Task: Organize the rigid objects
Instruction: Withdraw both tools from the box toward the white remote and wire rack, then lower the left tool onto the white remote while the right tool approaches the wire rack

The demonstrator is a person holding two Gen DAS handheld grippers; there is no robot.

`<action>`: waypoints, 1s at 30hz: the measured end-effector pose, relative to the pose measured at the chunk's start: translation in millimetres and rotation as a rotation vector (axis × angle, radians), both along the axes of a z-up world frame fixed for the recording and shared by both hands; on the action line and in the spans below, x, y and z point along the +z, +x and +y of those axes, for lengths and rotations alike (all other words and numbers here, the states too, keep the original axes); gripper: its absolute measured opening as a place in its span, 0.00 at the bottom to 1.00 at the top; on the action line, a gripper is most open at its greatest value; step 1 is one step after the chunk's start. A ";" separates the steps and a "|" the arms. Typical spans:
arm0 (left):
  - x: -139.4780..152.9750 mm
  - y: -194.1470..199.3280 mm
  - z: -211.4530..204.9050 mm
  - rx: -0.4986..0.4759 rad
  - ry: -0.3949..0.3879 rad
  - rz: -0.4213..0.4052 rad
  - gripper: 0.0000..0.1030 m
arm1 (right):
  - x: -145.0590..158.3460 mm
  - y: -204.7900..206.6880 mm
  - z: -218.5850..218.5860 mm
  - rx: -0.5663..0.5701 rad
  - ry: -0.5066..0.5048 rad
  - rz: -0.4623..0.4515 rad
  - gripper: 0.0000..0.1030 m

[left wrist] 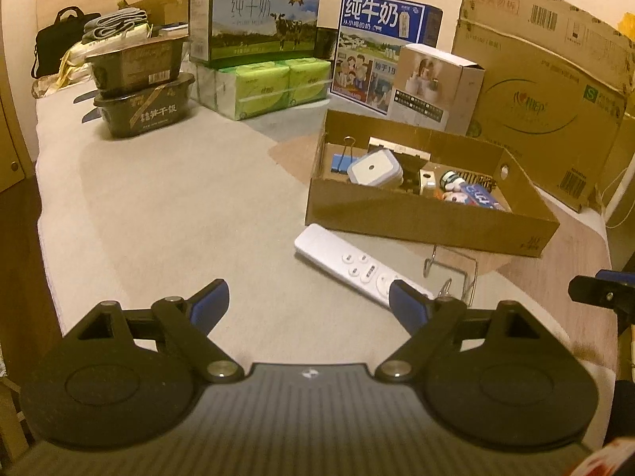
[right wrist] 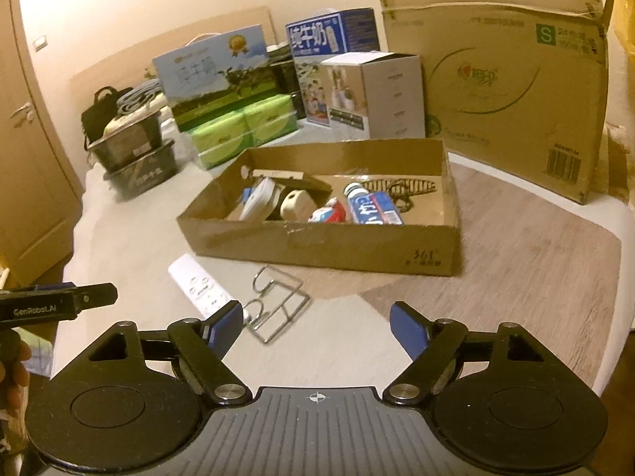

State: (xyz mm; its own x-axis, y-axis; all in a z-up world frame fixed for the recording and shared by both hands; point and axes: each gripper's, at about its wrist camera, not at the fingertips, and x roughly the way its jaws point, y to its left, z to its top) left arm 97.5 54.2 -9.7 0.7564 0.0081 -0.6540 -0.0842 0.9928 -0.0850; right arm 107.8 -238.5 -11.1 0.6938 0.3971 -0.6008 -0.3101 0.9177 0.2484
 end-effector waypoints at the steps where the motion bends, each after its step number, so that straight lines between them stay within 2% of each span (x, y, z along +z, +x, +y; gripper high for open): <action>1: -0.6 -0.8 -0.4 0.000 0.000 0.002 0.84 | -1.1 -0.9 0.3 0.004 -0.002 0.001 0.79; 11: -6.4 1.0 -5.1 -0.012 0.003 0.018 0.84 | -7.7 -1.6 2.5 0.022 -0.009 0.013 0.79; 20: -17.7 12.6 -5.9 -0.015 -0.001 0.043 0.84 | -23.1 8.0 14.7 0.094 -0.067 0.007 0.80; 24: -25.0 21.0 -5.6 -0.018 0.003 0.055 0.84 | -33.1 18.1 24.0 0.164 -0.099 -0.004 0.80; 30: -35.7 36.8 -4.8 -0.029 0.013 0.073 0.84 | -45.1 38.5 43.1 0.357 -0.168 -0.060 0.80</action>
